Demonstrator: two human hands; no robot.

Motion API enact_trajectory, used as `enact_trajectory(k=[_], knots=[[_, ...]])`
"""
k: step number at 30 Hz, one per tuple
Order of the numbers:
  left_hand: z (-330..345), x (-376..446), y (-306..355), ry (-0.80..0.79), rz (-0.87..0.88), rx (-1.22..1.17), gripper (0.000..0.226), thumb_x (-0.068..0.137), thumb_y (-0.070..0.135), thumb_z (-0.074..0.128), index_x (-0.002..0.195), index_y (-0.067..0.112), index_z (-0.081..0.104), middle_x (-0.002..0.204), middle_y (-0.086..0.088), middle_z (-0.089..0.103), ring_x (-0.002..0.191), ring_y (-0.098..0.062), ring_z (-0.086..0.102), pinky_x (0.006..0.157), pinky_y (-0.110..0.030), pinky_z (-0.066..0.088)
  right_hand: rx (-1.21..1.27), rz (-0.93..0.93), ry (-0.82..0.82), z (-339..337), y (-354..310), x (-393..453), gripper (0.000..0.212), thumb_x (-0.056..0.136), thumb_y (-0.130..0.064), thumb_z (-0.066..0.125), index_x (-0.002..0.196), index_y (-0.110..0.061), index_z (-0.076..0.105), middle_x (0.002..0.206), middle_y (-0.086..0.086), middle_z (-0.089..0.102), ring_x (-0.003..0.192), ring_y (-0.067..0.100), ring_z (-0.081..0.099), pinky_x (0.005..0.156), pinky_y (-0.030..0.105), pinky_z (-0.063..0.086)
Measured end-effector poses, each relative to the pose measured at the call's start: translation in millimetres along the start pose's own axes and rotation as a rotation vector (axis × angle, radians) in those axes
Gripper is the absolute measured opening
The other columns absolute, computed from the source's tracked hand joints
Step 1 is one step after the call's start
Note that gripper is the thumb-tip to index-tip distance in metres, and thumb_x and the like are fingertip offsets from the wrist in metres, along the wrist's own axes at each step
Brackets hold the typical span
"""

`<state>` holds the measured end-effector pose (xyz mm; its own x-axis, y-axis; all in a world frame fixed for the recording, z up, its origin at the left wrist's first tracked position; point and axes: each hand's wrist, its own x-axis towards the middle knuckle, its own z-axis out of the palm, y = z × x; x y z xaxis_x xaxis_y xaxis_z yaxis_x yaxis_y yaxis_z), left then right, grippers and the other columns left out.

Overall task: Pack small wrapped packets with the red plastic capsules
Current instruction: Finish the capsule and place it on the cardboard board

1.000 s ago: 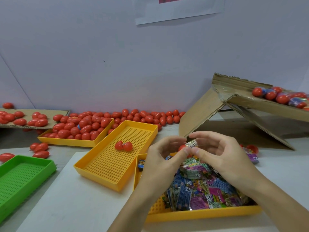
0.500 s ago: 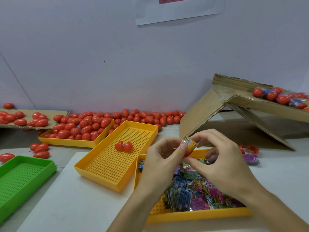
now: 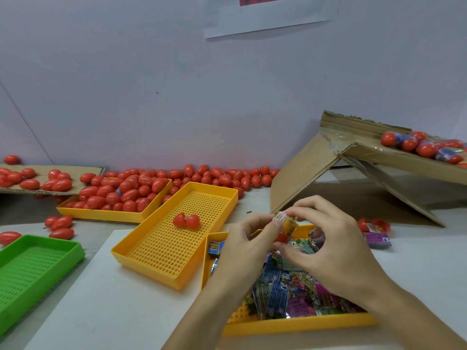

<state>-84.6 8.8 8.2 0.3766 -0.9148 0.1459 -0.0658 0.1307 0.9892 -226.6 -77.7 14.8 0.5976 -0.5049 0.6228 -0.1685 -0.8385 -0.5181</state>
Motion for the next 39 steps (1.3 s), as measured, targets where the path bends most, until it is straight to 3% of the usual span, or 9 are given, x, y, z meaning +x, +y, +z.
enact_trajectory(k=[5, 8, 12, 18, 22, 26, 32, 39], knots=[[0.6, -0.9, -0.3, -0.002, 0.013, -0.049, 0.03, 0.083, 0.037, 0.074, 0.106, 0.018, 0.074, 0.1, -0.007, 0.076, 0.099, -0.024, 0.072, 0.094, -0.05, 0.056, 0.023, -0.025, 0.012, 1.3, 1.3, 0.0, 0.041, 0.075, -0.026, 0.085, 0.112, -0.017, 0.073, 0.103, -0.015, 0.059, 0.094, -0.001, 0.059, 0.069, 0.003, 0.042], [0.5, -0.9, 0.0, -0.012, 0.01, -0.081, 0.036, 0.081, 0.035, 0.074, 0.109, 0.013, 0.072, 0.099, -0.009, 0.077, 0.097, -0.023, 0.073, 0.091, -0.044, 0.058, 0.019, -0.036, 0.05, 1.6, 0.5, 0.0, 0.038, 0.076, -0.029, 0.083, 0.111, -0.018, 0.073, 0.101, -0.014, 0.059, 0.093, -0.002, 0.058, 0.068, 0.002, 0.041], [1.1, -1.5, 1.4, -0.022, 0.008, -0.1, 0.033, 0.083, 0.035, 0.073, 0.109, 0.014, 0.072, 0.098, -0.009, 0.077, 0.096, -0.023, 0.074, 0.087, -0.039, 0.06, 0.037, -0.043, 0.092, 3.8, -0.5, -0.2, 0.037, 0.074, -0.018, 0.086, 0.109, -0.02, 0.073, 0.099, -0.015, 0.06, 0.09, -0.005, 0.057, 0.066, 0.001, 0.04], [1.6, -2.4, 2.8, 0.032, 0.033, -0.102, 0.036, 0.079, 0.035, 0.074, 0.107, 0.012, 0.071, 0.095, -0.008, 0.077, 0.094, -0.022, 0.074, 0.086, -0.041, 0.06, 0.107, -0.029, 0.048, 1.9, -2.5, -0.3, 0.038, 0.077, -0.028, 0.081, 0.113, -0.031, 0.071, 0.102, -0.022, 0.06, 0.088, 0.001, 0.059, 0.059, 0.006, 0.041], [4.1, -3.6, 4.2, 0.04, 0.092, -0.04, 0.033, 0.083, 0.031, 0.072, 0.108, 0.009, 0.07, 0.093, -0.01, 0.076, 0.089, -0.021, 0.074, 0.082, -0.038, 0.061, 0.068, -0.015, 0.003, 1.8, 0.5, 0.0, 0.038, 0.077, -0.025, 0.083, 0.113, -0.023, 0.072, 0.102, -0.019, 0.061, 0.093, 0.007, 0.061, 0.063, 0.008, 0.043], [6.0, -3.3, 3.1, 0.06, 0.141, 0.02, 0.021, 0.088, 0.021, 0.071, 0.105, 0.011, 0.071, 0.092, -0.007, 0.076, 0.087, -0.021, 0.074, 0.078, -0.033, 0.061, 0.028, -0.004, 0.006, 1.2, -0.7, 0.3, 0.037, 0.076, -0.035, 0.075, 0.11, -0.02, 0.074, 0.1, -0.018, 0.061, 0.095, 0.004, 0.061, 0.07, 0.006, 0.043], [7.7, -4.0, 2.2, 0.073, 0.164, 0.066, 0.039, 0.08, 0.039, 0.071, 0.109, 0.015, 0.069, 0.092, -0.005, 0.076, 0.089, -0.02, 0.073, 0.078, -0.038, 0.062, 0.002, -0.012, 0.016, -0.7, -1.8, 0.7, 0.038, 0.076, -0.041, 0.072, 0.108, -0.02, 0.075, 0.098, -0.015, 0.063, 0.091, 0.003, 0.059, 0.069, 0.005, 0.042], [7.3, -3.2, 1.4, 0.079, 0.175, 0.055, 0.023, 0.084, 0.032, 0.07, 0.102, 0.018, 0.069, 0.089, -0.005, 0.076, 0.087, -0.021, 0.075, 0.078, -0.042, 0.062, 0.003, 0.009, -0.002, 0.2, 0.6, 0.1, 0.039, 0.076, -0.04, 0.072, 0.109, -0.021, 0.076, 0.096, -0.016, 0.063, 0.088, 0.001, 0.058, 0.068, 0.007, 0.042]])
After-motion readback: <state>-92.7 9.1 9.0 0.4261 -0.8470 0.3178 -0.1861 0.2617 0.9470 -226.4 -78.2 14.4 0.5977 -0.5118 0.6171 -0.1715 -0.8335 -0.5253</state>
